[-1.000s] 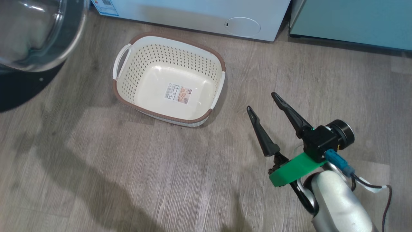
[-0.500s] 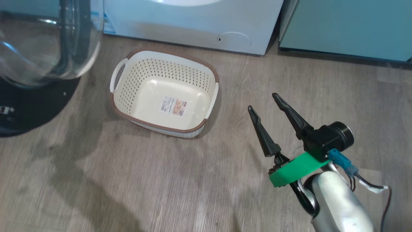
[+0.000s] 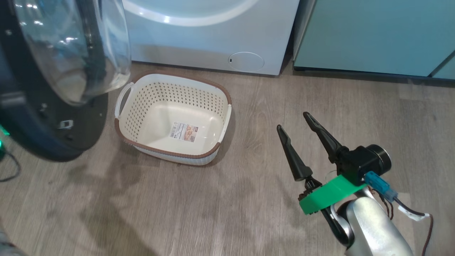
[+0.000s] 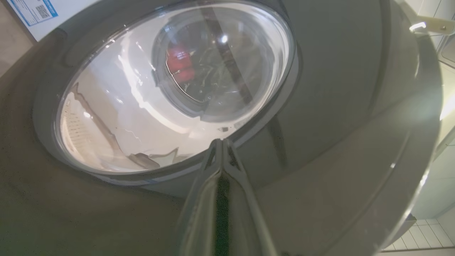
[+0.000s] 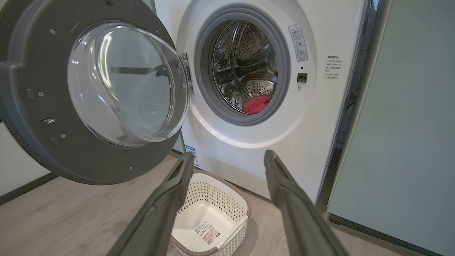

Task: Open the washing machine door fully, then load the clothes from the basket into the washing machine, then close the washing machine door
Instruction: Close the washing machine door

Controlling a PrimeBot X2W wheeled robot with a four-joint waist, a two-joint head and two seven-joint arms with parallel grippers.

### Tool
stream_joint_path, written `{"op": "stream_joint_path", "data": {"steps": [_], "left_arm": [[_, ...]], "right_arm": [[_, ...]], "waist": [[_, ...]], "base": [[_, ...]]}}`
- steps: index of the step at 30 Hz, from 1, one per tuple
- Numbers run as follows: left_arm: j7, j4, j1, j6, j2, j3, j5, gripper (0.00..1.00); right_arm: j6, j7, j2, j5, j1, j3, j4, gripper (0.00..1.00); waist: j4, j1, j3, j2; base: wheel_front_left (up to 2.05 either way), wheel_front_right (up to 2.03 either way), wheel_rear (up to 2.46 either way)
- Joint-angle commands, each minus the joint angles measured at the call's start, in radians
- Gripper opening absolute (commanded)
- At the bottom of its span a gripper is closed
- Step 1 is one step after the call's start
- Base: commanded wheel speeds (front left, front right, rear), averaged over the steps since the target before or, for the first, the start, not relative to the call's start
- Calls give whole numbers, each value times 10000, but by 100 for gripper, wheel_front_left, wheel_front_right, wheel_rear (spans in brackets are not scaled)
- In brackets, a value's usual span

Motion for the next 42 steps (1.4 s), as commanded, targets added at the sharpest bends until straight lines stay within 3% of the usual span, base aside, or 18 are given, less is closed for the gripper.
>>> {"op": "stream_joint_path", "data": {"steps": [1, 13, 19, 26, 33, 42], "left_arm": [[256, -579, 97, -90, 131, -29, -166, 0], [1085, -2059, 964, 71, -1698, -274, -868, 0], [1059, -2532, 1200, 210, -2258, -458, -1248, 0], [547, -2493, 1125, 283, -2416, -1073, -1845, 0], [-836, -2070, 679, 181, -2422, -1916, -2774, 0], [-2537, -1885, -274, 43, -2424, -1951, -3183, 0]], "right_arm": [[0, -94, 70, 76, 40, 188, -350, 100], [0, -94, 70, 17, 87, 101, -475, 100], [0, -94, 70, -97, 7, 33, -535, 100], [0, -94, 70, -149, -66, 4, -623, 100], [0, -94, 70, -74, -139, -63, -820, 100], [0, -94, 70, 239, -193, -53, -1043, 100]], "waist": [[-80, 0, -59, -1], [-536, 0, 247, -1], [-837, 0, 637, -1], [-1311, 0, 1105, -1], [-2042, 0, 1668, -1], [-3074, 0, 2200, -1]], "base": [[0, 0, 0], [0, 0, 0], [0, 0, 0], [0, 0, 0], [0, 0, 0], [0, 0, 0]]}}
